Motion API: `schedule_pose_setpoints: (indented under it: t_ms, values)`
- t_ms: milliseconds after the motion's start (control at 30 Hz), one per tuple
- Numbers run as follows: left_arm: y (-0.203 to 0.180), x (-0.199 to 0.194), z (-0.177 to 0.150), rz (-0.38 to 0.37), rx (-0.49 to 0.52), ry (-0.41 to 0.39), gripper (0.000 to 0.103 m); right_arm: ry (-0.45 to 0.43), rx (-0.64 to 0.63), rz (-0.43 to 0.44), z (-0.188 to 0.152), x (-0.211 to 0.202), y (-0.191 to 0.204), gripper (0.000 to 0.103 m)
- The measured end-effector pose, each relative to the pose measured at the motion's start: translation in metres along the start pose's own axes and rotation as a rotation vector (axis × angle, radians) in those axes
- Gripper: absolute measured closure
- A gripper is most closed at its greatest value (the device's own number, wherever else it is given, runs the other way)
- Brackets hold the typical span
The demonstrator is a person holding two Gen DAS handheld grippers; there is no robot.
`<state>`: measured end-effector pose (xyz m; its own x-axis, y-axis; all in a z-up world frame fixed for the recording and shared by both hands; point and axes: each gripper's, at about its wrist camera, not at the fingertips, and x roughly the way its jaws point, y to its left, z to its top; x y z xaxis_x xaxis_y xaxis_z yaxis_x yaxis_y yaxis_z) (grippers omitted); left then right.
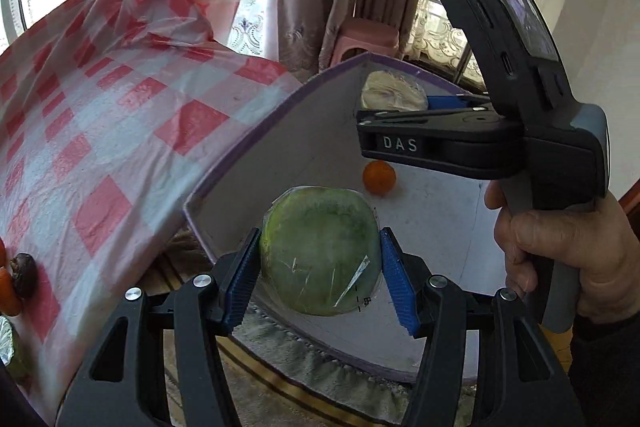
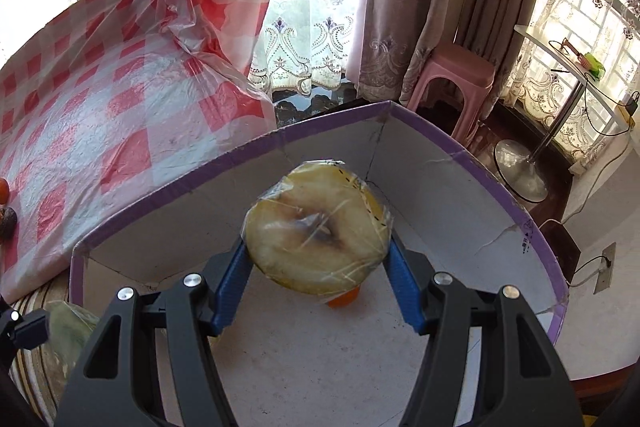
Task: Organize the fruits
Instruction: 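Carry the cabbage with the left gripper while the right gripper carries the apple half to the box, then open the right gripper to drop the apple half into the box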
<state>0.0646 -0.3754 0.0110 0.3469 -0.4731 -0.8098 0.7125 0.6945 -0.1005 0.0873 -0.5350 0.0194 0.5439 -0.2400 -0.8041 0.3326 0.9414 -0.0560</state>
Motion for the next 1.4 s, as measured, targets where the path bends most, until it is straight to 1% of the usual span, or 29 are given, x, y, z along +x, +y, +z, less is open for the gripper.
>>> schedule_pose_setpoints:
  t_ms: [100,167,233,267,333,400,467,600,700,900,967,1000,1133,1233,1400]
  values:
    - [-0.009,0.017,-0.001,-0.035,0.043,0.061,0.046,0.044,-0.024,-0.011,-0.001,0.011,-0.002,0.039]
    - [-0.015,0.026,-0.001,-0.042,0.076,0.091,0.046,0.074,-0.031,-0.001,-0.001,0.018,-0.003,0.039]
    - [-0.020,0.035,-0.001,-0.046,0.098,0.115,0.046,0.104,-0.072,-0.021,-0.002,0.024,0.002,0.039]
    - [-0.020,0.040,-0.002,-0.047,0.101,0.125,0.046,0.120,-0.094,-0.029,-0.003,0.028,0.005,0.039]
    - [-0.017,0.048,-0.002,-0.047,0.103,0.156,0.046,0.158,-0.112,-0.015,-0.008,0.036,0.008,0.039]
    - [-0.020,0.053,-0.003,-0.004,0.130,0.161,0.046,0.187,-0.129,-0.010,-0.011,0.042,0.011,0.039]
    - [-0.023,0.057,-0.003,0.033,0.153,0.169,0.046,0.196,-0.139,-0.009,-0.012,0.044,0.013,0.039]
    - [-0.022,0.064,-0.003,0.096,0.174,0.181,0.046,0.242,-0.153,-0.026,-0.015,0.054,0.016,0.039]
    - [-0.023,0.070,-0.005,0.153,0.217,0.193,0.046,0.274,-0.162,-0.029,-0.018,0.061,0.018,0.038]
    - [-0.027,0.071,-0.009,0.188,0.239,0.201,0.046,0.313,-0.176,-0.033,-0.023,0.069,0.021,0.038]
    - [-0.027,0.072,-0.008,0.190,0.241,0.206,0.046,0.317,-0.178,-0.038,-0.024,0.070,0.021,0.033]
    - [-0.026,0.072,-0.007,0.193,0.242,0.207,0.046,0.314,-0.180,-0.039,-0.023,0.069,0.021,0.028]
    - [-0.028,0.074,-0.007,0.210,0.250,0.213,0.046,0.315,-0.190,-0.043,-0.025,0.071,0.024,0.027]
    - [-0.030,0.073,-0.007,0.207,0.251,0.214,0.046,0.310,-0.186,-0.043,-0.026,0.070,0.026,0.025]
    - [-0.033,0.070,-0.006,0.173,0.245,0.210,0.036,0.295,-0.189,-0.043,-0.026,0.069,0.028,0.022]
